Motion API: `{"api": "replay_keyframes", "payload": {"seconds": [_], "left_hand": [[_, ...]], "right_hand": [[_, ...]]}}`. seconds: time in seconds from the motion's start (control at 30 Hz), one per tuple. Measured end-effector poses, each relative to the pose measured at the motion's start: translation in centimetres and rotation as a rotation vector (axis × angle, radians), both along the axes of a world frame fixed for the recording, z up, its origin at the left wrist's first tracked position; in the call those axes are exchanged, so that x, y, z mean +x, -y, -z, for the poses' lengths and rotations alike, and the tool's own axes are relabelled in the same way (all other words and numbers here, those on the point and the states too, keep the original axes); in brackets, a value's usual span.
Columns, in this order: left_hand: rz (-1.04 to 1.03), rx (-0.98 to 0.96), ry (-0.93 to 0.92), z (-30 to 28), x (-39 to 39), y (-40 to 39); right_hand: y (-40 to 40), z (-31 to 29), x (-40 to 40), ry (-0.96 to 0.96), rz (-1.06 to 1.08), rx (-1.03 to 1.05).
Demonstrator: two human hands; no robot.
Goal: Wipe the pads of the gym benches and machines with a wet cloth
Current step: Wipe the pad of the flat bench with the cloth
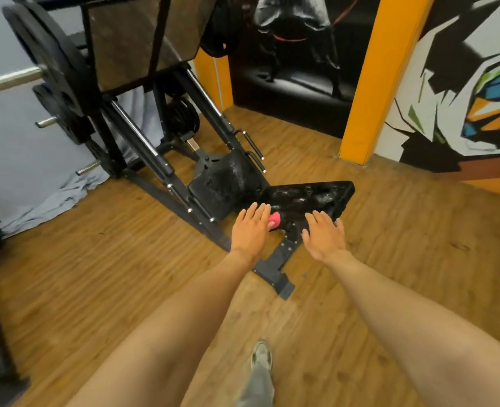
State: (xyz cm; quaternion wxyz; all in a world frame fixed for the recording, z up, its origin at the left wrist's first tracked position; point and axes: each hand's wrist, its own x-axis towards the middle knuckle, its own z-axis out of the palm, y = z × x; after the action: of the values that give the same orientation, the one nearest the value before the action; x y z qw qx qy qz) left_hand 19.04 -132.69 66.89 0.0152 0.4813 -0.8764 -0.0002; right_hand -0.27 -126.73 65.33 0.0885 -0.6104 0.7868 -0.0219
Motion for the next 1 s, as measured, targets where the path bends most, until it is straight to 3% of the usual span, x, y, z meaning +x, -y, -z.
{"api": "replay_keyframes", "payload": {"seconds": [0.33,0.57,1.0], "left_hand": [[0.251,0.172,-0.034,6.7,-12.0,19.4],[0.367,0.381,-0.008,12.7,-19.5,26.8],[0.526,0.536,0.019,23.6,-28.4,36.4]], "right_hand": [[13.4,7.0,-9.2,-0.029,0.238,0.17],[19.1,12.7,-13.9,0.05,0.403,0.3],[28.5,25.2,-18.0,0.282,0.741,0.252]]}}
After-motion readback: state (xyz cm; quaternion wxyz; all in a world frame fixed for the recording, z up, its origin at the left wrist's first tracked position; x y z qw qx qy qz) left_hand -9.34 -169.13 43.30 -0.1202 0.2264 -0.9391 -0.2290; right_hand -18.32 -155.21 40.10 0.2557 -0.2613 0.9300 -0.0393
